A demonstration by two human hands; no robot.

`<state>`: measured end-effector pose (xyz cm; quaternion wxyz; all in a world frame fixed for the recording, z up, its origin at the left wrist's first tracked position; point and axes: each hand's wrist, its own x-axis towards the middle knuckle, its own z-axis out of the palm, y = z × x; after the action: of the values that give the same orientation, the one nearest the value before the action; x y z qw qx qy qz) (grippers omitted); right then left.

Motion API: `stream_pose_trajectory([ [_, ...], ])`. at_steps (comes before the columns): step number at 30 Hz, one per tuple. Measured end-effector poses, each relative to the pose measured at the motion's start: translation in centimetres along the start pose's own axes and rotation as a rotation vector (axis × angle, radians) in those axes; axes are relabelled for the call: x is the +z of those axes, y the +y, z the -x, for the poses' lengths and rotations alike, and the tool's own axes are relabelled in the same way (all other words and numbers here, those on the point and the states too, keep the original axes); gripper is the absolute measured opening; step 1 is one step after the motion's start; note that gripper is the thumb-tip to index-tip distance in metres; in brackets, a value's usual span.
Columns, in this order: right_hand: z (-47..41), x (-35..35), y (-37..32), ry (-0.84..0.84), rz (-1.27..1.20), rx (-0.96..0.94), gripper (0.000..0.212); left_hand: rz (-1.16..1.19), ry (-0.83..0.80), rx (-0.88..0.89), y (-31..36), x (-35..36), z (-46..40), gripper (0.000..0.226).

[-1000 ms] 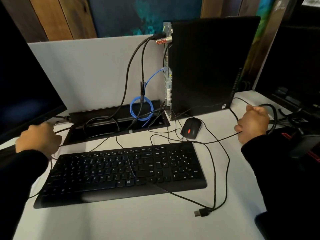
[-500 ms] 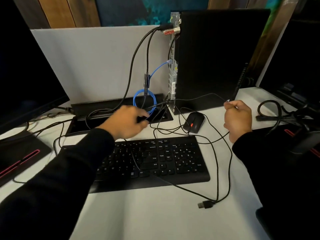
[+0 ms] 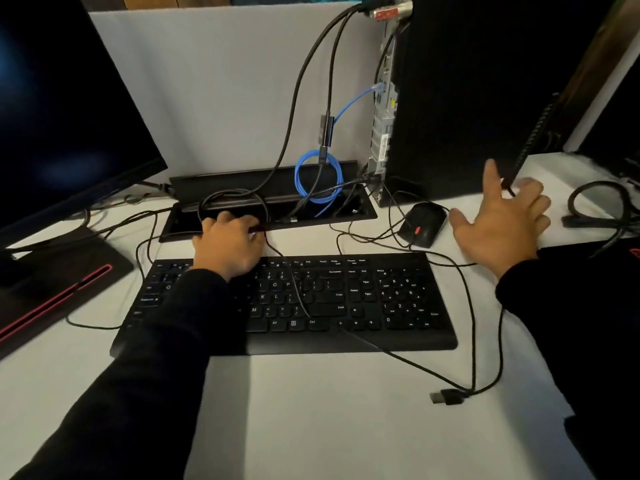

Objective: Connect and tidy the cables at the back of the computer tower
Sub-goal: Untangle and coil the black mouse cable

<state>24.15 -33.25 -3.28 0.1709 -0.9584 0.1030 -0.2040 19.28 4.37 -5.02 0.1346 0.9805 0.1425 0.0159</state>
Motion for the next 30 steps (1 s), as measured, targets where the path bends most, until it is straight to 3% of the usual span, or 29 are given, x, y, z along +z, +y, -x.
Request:
stream_pose_trajectory([
  [2,1.1,-1.2,-1.5,0.167,0.012,-0.227,0.075,0.039,0.039,0.02,0.0,-0.1,0.0,0.042],
  [4,2.5,-2.9,-3.8,0.224,-0.166,-0.471,0.064,0.083,0.09,0.077,0.1,0.1,0.3,0.046],
  [5,3.2,-3.5,-5.1,0.171,-0.247,-0.597,0.06,0.1,0.12,0.12,0.2,0.2,0.6,0.051],
  [7,5.1,-3.8,-7.6,-0.1,-0.313,-0.81,0.053,0.15,0.172,0.233,0.7,0.6,1.3,0.058],
  [10,6.9,-1.7,-9.3,-0.509,-0.122,-0.921,0.047,0.254,0.143,0.458,0.9,1.4,2.0,0.044],
  [13,6.3,-0.1,-8.2,-0.515,0.127,-0.835,0.042,0.304,0.092,0.53,0.7,1.3,2.2,0.015],
  [18,3.1,0.0,-4.6,-0.468,0.072,-0.583,0.03,0.414,0.174,0.23,1.1,1.3,1.4,0.044],
  [23,0.9,-0.6,-2.0,-0.436,-0.101,-0.346,0.032,0.461,0.252,0.001,1.3,0.7,1.0,0.046],
  [30,0.2,-0.3,0.3,-0.449,-0.121,-0.256,0.042,0.53,0.298,-0.136,-0.8,-0.8,1.3,0.046],
])
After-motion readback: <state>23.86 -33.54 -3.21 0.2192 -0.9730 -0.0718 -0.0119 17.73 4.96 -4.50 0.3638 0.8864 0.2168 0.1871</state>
